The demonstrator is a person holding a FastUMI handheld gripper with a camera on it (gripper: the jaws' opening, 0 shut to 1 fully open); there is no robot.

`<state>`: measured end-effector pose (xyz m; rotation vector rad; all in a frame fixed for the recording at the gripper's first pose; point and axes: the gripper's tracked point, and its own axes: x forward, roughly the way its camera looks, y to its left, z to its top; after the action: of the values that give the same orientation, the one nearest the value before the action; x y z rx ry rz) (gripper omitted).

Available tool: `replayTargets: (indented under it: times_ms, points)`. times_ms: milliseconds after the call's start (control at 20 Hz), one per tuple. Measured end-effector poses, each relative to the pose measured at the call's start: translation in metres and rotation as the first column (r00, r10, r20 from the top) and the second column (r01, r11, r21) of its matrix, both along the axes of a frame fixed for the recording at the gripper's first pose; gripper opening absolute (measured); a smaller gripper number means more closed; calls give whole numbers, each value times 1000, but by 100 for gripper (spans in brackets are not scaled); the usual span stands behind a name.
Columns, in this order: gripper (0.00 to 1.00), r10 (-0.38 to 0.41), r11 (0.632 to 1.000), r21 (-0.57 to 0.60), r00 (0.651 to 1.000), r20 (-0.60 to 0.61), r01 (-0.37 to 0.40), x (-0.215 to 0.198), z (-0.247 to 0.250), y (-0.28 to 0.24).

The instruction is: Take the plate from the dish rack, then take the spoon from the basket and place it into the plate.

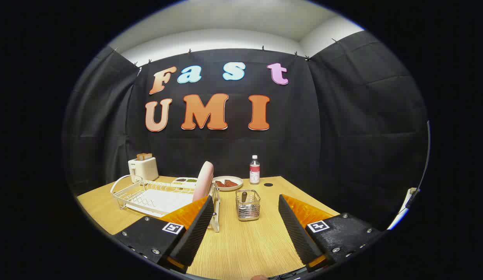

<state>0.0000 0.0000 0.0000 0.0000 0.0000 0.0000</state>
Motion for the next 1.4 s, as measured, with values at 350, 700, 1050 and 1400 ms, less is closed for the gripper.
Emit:
replayTargets:
  times_ms: [350, 700, 1050, 1400]
  points:
    - [99, 1, 1000, -7, 1000, -3, -1, -1, -1, -3]
    - [99, 16, 1000, 9, 1000, -21, -16, 4, -5, 2]
    - [99, 86, 995, 52, 994, -66, -82, 42, 10, 28]
    - [99, 164, 986, 5, 968, -188, -166, 118, 25, 73]
